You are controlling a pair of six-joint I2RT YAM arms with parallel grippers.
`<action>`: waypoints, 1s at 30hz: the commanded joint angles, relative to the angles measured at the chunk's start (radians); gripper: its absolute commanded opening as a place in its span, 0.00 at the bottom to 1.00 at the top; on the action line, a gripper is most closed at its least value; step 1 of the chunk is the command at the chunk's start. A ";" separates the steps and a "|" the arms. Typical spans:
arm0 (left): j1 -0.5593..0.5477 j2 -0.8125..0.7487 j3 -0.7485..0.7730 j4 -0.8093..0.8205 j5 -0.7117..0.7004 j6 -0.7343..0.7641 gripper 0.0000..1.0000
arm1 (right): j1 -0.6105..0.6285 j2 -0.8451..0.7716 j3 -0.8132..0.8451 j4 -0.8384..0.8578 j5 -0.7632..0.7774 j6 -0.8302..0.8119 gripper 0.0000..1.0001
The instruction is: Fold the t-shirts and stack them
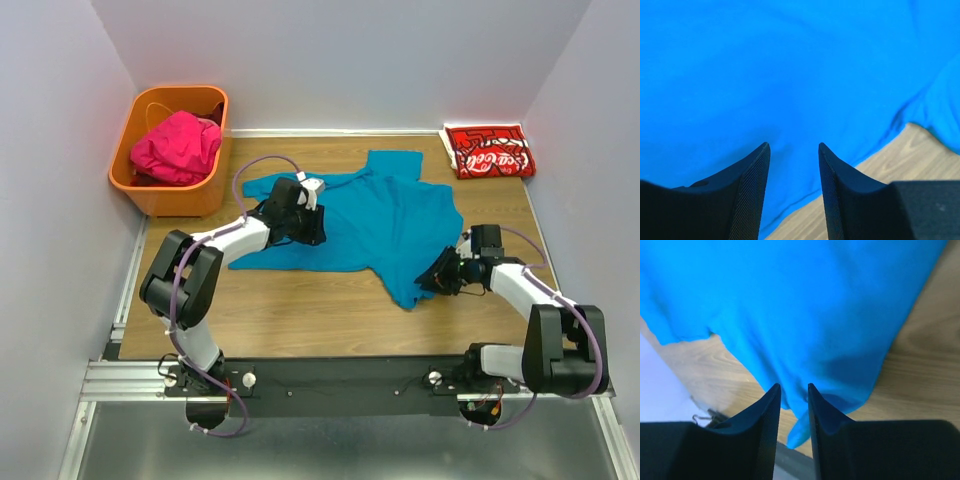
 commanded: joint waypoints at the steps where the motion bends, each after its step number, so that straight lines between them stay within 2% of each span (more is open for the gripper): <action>1: 0.052 0.022 0.029 -0.015 -0.068 -0.032 0.51 | 0.008 0.020 -0.067 0.004 -0.081 0.025 0.34; 9: 0.109 0.041 0.027 -0.064 -0.134 -0.058 0.51 | 0.008 -0.146 -0.104 -0.160 0.091 0.066 0.34; 16: 0.121 0.029 0.032 -0.096 -0.212 -0.080 0.51 | 0.008 -0.216 0.001 -0.157 0.247 0.068 0.34; 20: 0.131 0.007 0.001 -0.096 -0.290 -0.094 0.50 | 0.008 -0.163 0.081 -0.064 0.347 0.072 0.34; 24: 0.151 0.016 -0.008 -0.116 -0.394 -0.095 0.49 | 0.008 -0.040 0.110 0.047 0.371 0.088 0.34; 30: 0.184 0.062 0.012 -0.122 -0.399 -0.098 0.49 | 0.007 0.167 0.207 0.128 0.416 0.053 0.34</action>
